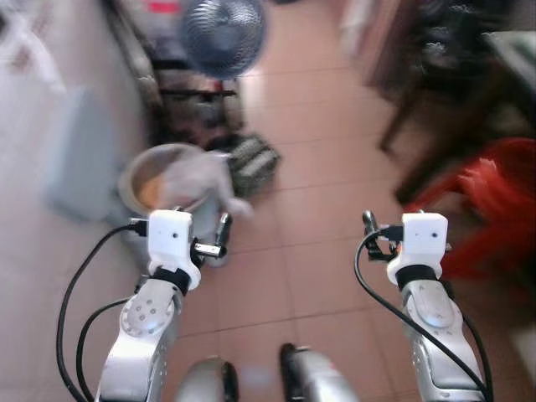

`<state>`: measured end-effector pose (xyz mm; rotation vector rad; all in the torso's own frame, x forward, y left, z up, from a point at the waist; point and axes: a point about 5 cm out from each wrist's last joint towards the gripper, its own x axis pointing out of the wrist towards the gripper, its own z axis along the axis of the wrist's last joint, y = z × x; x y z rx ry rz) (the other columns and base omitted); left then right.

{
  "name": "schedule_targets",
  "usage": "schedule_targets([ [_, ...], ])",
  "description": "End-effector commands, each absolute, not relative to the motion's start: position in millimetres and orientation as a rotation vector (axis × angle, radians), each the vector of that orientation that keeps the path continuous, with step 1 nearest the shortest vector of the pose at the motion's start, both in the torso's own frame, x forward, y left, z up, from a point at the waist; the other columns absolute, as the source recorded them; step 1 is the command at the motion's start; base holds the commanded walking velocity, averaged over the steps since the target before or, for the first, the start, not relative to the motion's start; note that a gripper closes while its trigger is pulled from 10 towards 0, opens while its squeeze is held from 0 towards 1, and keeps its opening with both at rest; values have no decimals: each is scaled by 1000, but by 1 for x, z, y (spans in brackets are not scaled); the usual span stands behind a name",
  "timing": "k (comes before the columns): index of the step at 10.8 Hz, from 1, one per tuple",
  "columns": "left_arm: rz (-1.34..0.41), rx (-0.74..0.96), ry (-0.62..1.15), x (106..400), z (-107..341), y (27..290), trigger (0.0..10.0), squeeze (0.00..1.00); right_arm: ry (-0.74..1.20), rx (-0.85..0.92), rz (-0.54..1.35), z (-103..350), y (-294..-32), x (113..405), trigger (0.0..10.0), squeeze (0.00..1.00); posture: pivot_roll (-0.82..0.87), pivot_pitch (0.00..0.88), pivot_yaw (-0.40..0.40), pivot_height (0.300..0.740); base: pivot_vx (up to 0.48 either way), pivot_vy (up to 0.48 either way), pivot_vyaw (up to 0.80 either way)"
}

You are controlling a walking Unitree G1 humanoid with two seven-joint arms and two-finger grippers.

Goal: Setting the table

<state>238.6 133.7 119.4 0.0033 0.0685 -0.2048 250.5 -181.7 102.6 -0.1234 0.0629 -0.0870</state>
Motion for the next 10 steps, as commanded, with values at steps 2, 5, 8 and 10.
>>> schedule_targets([
  [2,-200,8,75,236,120,137,10000,0,60,-158,-86,106,-180,248,10000,0,-6,219,12,740,0,0,-400],
  [5,-202,12,75,236,120,137,10000,0,85,-165,-70,103,-176,247,10000,0,-8,220,11,740,0,0,0],
  [8,-202,12,75,236,120,137,10000,0,85,-165,-70,103,-176,247,10000,0,-8,220,11,740,0,0,0],
  [10,-202,12,75,236,120,137,10000,0,85,-165,-70,103,-176,247,10000,0,-8,220,11,740,0,0,0],
])
